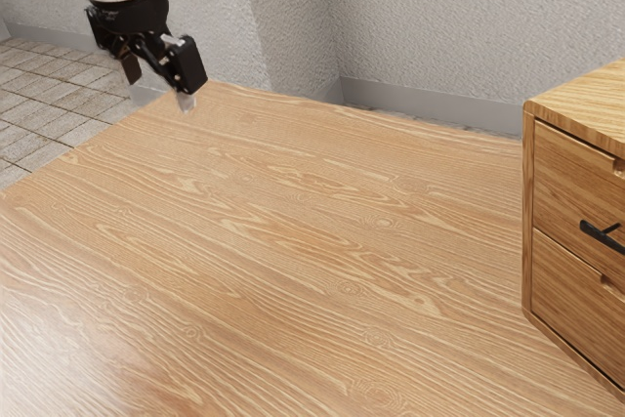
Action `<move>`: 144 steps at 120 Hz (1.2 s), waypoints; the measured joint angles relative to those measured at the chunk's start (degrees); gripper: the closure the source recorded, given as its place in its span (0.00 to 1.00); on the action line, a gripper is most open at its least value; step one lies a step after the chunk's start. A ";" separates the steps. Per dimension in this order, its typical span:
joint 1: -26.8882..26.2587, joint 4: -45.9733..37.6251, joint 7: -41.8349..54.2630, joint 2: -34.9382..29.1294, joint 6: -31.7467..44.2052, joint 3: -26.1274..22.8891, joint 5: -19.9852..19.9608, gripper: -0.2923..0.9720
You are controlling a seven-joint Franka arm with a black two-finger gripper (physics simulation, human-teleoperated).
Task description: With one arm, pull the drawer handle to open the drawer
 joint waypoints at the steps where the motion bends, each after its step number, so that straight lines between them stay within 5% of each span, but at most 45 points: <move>1: 0.09 0.15 0.01 0.06 -0.07 -0.18 0.16 0.23; 23: -2.13 0.34 0.18 1.58 -1.02 -1.02 -0.15 0.23; 80: -18.83 -3.00 2.99 5.80 -1.44 -1.30 -1.77 0.23; 90: -16.53 -2.98 6.87 6.89 -1.32 -2.82 -1.82 0.23; 114: -2.12 -3.24 18.37 9.88 4.27 -20.77 -1.65 0.23; 144: 0.39 -8.02 31.41 9.30 14.98 -26.96 -1.68 0.23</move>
